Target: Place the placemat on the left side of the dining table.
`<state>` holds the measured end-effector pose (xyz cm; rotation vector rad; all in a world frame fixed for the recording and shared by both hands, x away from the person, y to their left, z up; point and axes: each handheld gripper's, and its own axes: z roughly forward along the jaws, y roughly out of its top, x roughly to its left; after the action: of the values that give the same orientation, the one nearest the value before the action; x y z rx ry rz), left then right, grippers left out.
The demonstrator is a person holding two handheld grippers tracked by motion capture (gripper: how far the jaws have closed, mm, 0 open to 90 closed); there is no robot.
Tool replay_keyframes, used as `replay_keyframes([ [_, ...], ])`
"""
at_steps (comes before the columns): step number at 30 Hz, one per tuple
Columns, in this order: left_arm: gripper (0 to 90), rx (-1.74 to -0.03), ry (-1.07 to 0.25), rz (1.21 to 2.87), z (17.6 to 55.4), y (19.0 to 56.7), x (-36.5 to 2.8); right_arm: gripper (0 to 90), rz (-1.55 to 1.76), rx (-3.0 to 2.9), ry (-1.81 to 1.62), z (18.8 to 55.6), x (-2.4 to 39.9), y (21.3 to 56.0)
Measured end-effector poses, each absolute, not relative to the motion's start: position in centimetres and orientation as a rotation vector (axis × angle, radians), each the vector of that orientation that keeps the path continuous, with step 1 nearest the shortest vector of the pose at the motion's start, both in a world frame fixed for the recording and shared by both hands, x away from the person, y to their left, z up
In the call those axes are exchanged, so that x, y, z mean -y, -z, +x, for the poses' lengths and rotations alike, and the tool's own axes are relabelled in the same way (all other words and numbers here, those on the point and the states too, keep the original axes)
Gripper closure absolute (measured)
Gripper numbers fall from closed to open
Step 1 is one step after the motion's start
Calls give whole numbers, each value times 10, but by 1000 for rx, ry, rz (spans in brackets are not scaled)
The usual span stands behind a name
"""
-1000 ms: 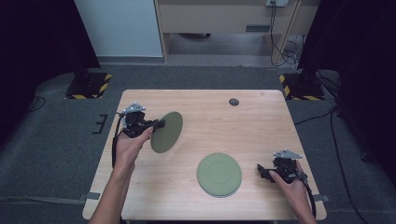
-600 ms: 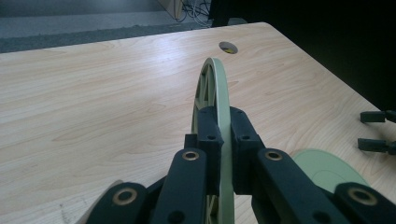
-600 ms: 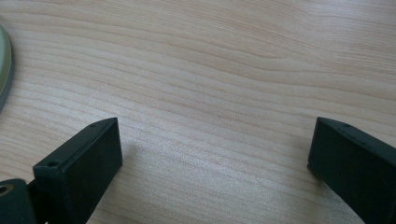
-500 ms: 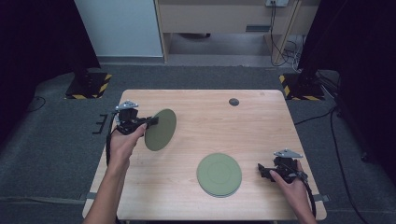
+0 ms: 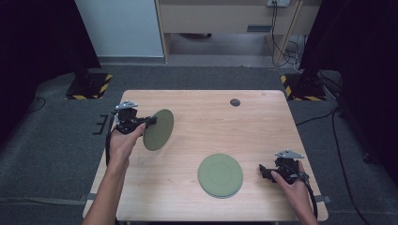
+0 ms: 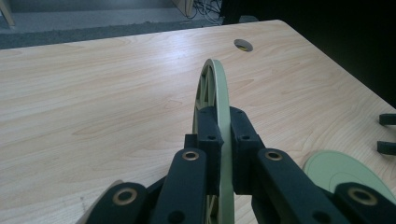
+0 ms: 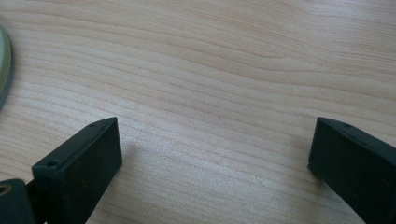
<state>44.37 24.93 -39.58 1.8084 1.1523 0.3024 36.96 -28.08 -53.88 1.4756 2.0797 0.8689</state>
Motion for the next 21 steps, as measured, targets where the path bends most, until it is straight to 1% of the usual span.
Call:
replay_keyframes([
  [10,853,-1170,-303,1807,449,399,-251,27,1475,-2080,-868,370,281,539],
  [21,853,-1211,-316,1790,450,405,-267,26,1475,-2080,-868,370,281,539],
])
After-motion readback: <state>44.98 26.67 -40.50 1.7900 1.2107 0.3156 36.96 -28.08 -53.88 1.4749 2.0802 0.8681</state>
